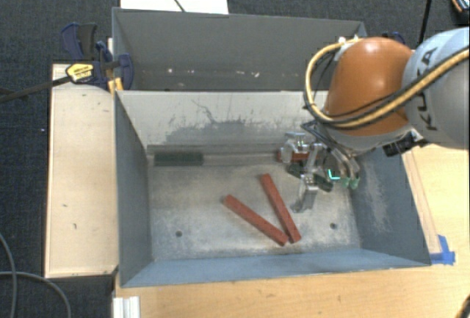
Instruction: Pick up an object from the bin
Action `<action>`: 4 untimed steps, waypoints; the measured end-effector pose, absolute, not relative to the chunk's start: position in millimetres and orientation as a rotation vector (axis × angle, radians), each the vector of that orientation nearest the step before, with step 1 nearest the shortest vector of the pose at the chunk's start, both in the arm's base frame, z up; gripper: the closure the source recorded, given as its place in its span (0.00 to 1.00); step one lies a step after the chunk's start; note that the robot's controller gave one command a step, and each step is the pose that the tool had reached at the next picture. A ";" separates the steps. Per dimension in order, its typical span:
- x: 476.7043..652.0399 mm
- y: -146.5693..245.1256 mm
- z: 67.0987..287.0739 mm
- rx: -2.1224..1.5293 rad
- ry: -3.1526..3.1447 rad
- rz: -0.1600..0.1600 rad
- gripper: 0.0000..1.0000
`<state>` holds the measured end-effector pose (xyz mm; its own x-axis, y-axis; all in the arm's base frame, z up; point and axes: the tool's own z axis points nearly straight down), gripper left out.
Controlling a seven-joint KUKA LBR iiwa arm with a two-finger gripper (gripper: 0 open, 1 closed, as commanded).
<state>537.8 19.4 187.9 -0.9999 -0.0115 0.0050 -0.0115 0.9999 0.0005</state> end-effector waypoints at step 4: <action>590.1 87.5 70.9 0.558 -3.095 -0.001 1.00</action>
Offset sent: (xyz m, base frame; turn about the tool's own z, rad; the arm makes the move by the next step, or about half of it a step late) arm -0.0217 0.0655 -0.0766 -0.0354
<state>590.1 87.5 70.9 -0.9371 -0.3490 -0.0029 -0.3490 0.9371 0.0004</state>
